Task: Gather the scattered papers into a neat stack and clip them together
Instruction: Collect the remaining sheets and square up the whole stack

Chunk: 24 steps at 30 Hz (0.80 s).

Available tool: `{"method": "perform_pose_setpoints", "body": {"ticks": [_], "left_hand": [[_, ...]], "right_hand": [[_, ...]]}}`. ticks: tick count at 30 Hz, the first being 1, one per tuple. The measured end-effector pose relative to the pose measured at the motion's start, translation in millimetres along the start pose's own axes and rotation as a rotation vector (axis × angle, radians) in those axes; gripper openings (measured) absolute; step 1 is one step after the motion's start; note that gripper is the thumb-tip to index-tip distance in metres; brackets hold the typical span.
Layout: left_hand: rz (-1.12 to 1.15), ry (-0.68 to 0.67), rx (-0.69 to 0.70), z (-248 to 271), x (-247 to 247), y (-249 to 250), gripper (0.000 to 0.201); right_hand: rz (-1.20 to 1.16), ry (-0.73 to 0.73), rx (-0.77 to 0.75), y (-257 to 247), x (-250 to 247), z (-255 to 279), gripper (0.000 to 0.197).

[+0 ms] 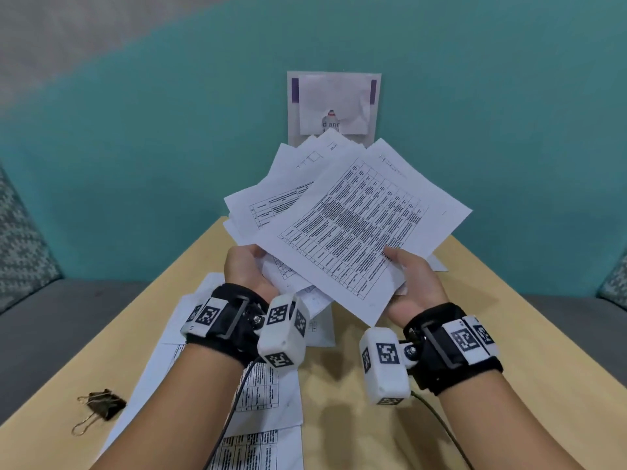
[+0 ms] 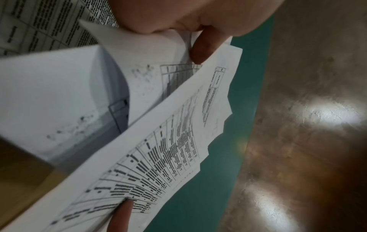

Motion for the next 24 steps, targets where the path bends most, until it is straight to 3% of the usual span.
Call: {"method": "perform_pose_setpoints", "body": {"ticks": [2, 5, 7, 10, 14, 18, 21, 24], "left_hand": [[0.0, 0.002, 0.03, -1, -1, 2, 0.048], [-0.028, 0.003, 0.093, -2, 3, 4, 0.038], [-0.059, -0.014, 0.113, -2, 5, 5, 0.037], [-0.085, -0.071, 0.143, -6, 4, 9, 0.033], [-0.039, -0.203, 0.132, -8, 3, 11, 0.042], [-0.021, -0.325, 0.097, -4, 0, 12, 0.048], [0.002, -0.356, 0.08, 1, 2, 18, 0.044], [0.004, -0.352, 0.128, 4, -3, 29, 0.076]], "right_hand": [[-0.011, -0.013, 0.024, -6, -4, 0, 0.012], [-0.002, -0.019, 0.02, -12, -7, 2, 0.039], [0.051, -0.022, -0.019, -17, -7, 3, 0.039], [0.099, 0.006, -0.086, -22, -10, 0, 0.047], [0.092, 0.022, -0.133, -30, -15, -4, 0.057], [0.082, -0.002, -0.175, -36, -26, -7, 0.1], [0.108, -0.005, -0.177, -43, -32, -3, 0.088], [0.229, 0.02, -0.116, -51, -36, 6, 0.059]]}}
Point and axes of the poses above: each hand's wrist, its own z-axis away from the middle knuckle, its own x-axis out of the palm, y = z × x, the point moved 1 cm from there along -z, towards the middle knuckle, and after that the axes turned 9 degrees about x, right-handed, at the moved point
